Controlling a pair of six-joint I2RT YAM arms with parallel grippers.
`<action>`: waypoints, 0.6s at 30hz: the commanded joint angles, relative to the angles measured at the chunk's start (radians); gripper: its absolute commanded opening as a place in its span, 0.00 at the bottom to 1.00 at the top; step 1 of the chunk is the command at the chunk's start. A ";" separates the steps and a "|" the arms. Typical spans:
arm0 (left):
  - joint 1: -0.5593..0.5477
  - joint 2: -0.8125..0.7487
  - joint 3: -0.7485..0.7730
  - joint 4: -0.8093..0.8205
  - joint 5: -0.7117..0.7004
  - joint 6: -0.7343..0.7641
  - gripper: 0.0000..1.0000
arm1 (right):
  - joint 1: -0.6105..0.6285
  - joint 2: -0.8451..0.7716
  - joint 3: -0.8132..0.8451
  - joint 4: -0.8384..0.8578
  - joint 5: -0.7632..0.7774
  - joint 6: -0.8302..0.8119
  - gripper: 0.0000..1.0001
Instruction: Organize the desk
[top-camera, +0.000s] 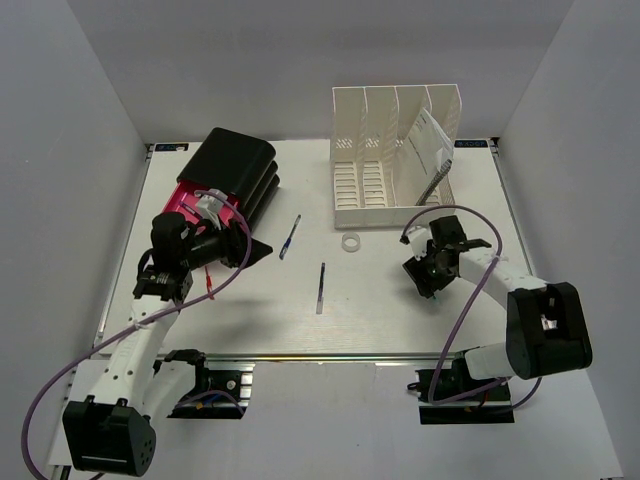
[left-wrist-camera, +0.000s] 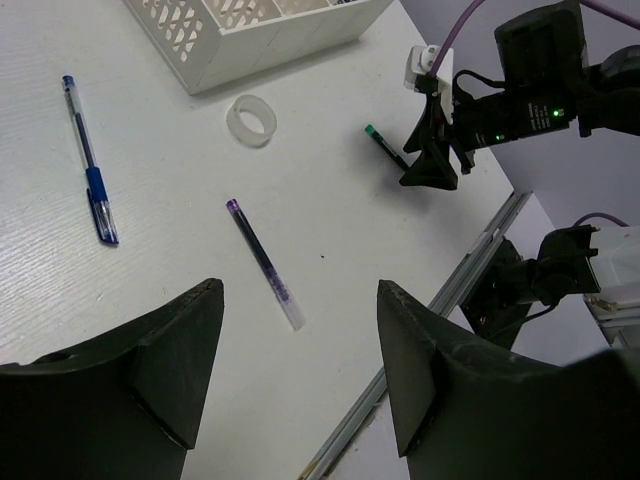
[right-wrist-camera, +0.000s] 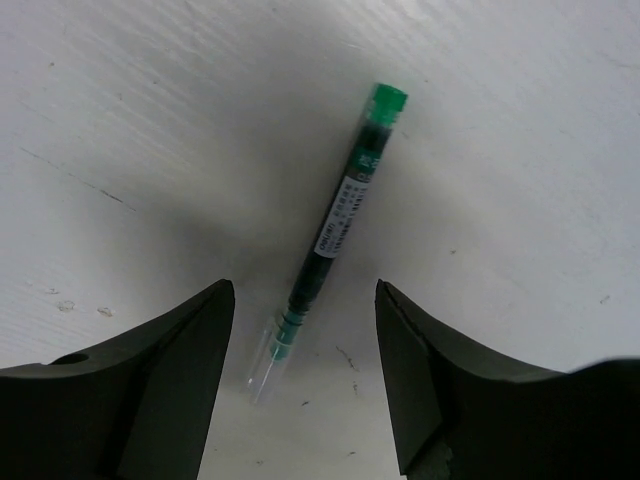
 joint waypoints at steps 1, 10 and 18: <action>-0.005 -0.026 0.005 0.008 0.000 0.020 0.72 | 0.030 0.011 -0.020 0.061 0.023 0.019 0.63; -0.005 -0.040 0.008 0.005 -0.017 0.026 0.73 | 0.068 0.057 -0.055 0.090 0.043 0.036 0.47; -0.005 -0.050 0.008 -0.003 -0.029 0.029 0.73 | 0.065 0.057 -0.066 0.057 0.057 -0.004 0.24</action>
